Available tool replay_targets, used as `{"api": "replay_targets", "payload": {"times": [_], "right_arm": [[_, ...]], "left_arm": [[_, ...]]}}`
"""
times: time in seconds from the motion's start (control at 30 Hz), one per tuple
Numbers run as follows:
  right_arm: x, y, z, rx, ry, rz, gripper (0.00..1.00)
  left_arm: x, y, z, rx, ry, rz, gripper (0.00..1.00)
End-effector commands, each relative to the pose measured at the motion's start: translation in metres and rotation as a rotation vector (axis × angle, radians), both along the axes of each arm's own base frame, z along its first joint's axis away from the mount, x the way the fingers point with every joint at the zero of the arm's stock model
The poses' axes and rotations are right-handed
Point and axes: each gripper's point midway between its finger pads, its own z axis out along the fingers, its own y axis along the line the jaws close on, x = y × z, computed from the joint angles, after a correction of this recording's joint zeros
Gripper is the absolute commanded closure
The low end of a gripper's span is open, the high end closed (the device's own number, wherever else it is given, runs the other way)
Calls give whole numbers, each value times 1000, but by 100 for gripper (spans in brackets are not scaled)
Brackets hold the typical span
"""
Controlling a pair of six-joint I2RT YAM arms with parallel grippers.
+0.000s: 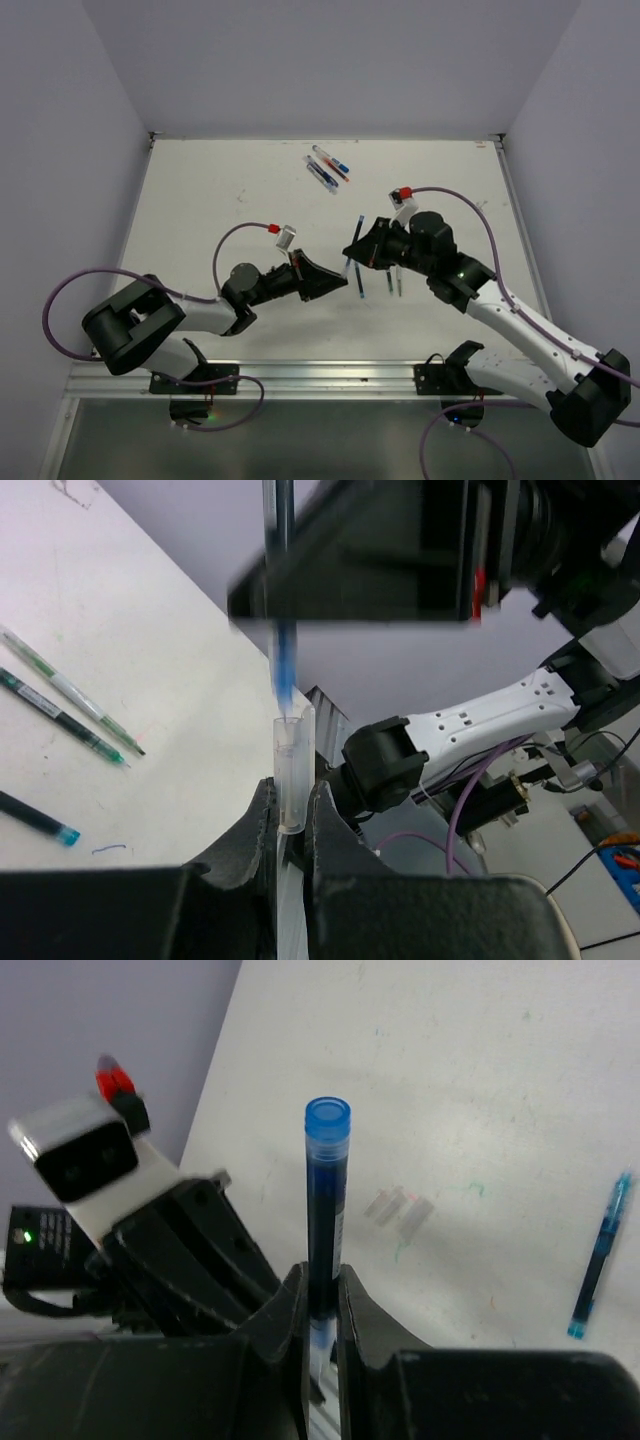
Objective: Open the pen caps
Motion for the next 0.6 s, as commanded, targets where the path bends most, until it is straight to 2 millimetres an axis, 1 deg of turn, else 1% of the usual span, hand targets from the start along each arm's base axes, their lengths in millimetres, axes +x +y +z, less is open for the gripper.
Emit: {"api": "replay_targets", "payload": {"times": [0.0, 0.03, 0.07, 0.1, 0.13, 0.17, 0.2, 0.23, 0.27, 0.3, 0.33, 0.37, 0.4, 0.43, 0.47, 0.5, 0.53, 0.57], "right_arm": [[65, -55, 57, -41, -159, -267, 100], [71, -58, 60, -34, -152, -271, 100], [74, -59, 64, -22, -147, -257, 100], [78, -63, 73, -20, -151, -262, 100], [86, -67, 66, -36, -126, -273, 100], [87, -66, 65, -32, -111, -258, 100], [91, -72, 61, -32, -86, -273, 100], [91, -74, 56, -44, -68, -276, 100], [94, -76, 42, -80, -26, -277, 100], [90, -89, 24, -178, 36, -306, 100], [88, -97, 12, -238, 75, -319, 100], [88, -103, -5, -301, 116, -334, 100], [80, -121, -25, -400, 168, -370, 100], [77, -129, -36, -445, 195, -385, 100], [74, -134, -45, -479, 214, -389, 100], [66, -142, -59, -528, 260, -389, 100], [65, -150, -65, -564, 268, -414, 100], [63, -153, -70, -582, 280, -418, 100]], "left_arm": [[-17, 13, -8, 30, -77, -20, 100], [-20, 17, -10, 29, -75, -19, 100], [-21, 18, -11, 28, -76, -20, 100], [-24, 19, -10, 25, -77, -23, 100], [-26, 23, -10, 23, -83, -21, 100], [-26, 24, -10, 26, -92, -20, 100], [-25, 25, -16, 52, -85, -12, 100], [-24, 27, -14, 57, -92, 5, 100], [-16, 30, -16, 79, -85, 46, 100], [-10, 34, -45, 201, -19, 80, 100], [1, 37, -38, 228, -19, 134, 100], [24, 51, -49, 299, 20, 273, 100], [28, 65, -75, 427, 67, 322, 100], [35, 73, -64, 428, 48, 382, 100], [48, 88, -67, 463, 54, 489, 100], [49, 102, -78, 523, 84, 537, 100], [52, 111, -69, 511, 77, 589, 100], [61, 125, -67, 524, 81, 672, 100]]}}
